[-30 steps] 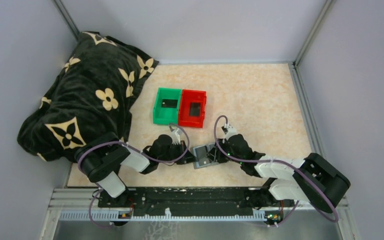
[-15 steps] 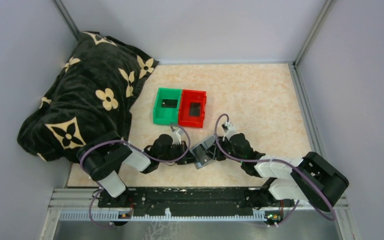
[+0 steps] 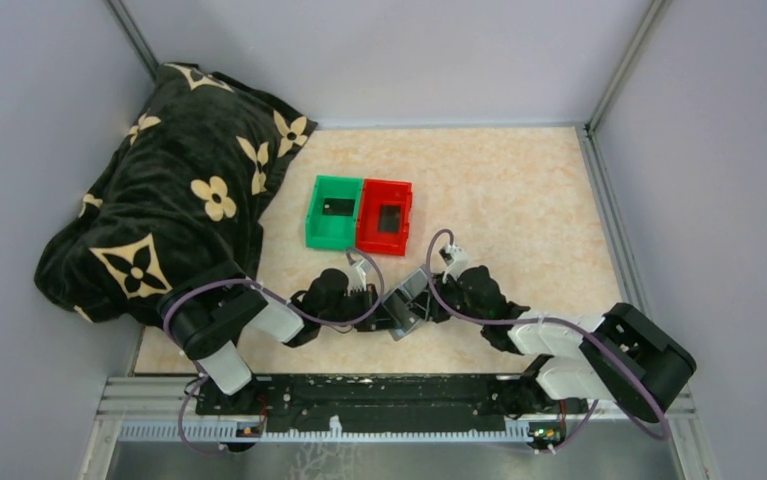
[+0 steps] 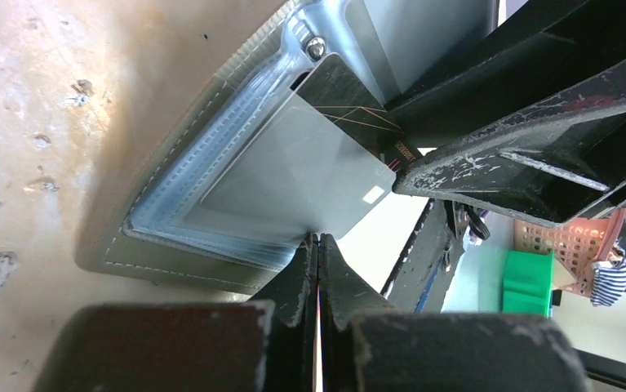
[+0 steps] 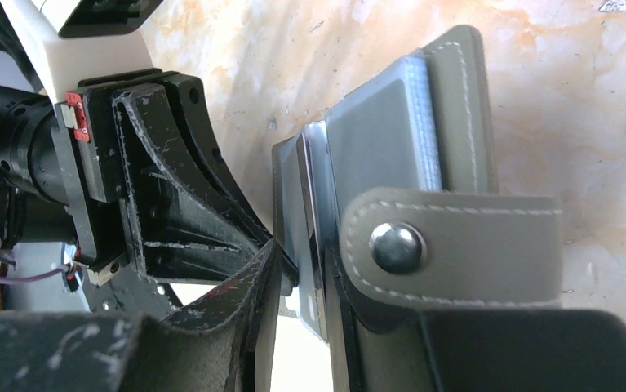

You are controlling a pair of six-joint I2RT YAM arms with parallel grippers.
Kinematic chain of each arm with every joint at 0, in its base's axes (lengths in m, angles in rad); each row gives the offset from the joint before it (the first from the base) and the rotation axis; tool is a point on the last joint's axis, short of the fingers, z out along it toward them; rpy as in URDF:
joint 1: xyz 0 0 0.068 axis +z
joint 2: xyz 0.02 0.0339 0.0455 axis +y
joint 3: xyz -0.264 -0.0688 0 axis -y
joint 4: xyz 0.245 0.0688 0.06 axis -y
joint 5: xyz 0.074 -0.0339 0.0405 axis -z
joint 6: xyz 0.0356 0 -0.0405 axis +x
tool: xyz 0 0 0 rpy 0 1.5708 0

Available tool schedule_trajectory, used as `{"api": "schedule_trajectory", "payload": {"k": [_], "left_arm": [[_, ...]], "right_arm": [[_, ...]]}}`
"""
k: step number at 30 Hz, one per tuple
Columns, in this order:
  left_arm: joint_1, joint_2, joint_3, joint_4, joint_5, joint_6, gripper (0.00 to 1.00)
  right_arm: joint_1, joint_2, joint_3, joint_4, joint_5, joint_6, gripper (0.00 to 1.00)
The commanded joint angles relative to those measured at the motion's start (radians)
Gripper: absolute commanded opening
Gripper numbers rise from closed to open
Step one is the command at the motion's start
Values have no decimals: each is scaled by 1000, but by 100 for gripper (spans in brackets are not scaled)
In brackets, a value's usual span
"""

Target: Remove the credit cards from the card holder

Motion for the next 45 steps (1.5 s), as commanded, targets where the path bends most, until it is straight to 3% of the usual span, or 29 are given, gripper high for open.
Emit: {"api": "schedule_trajectory", "payload": {"k": [1, 7, 11, 17, 45], "left_arm": [[0, 26, 29, 1, -61, 19, 0], [7, 24, 27, 4, -60, 19, 0], [13, 15, 25, -3, -61, 25, 0], [18, 12, 22, -2, -59, 25, 0], [20, 34, 34, 7, -34, 26, 0]], "right_arm": [[31, -35, -14, -106, -191, -12, 26], [31, -72, -16, -163, -207, -28, 25], [30, -87, -20, -174, -217, -33, 18], [30, -90, -18, -183, -211, -32, 0], [-102, -371, 22, -483, -79, -112, 0]]}}
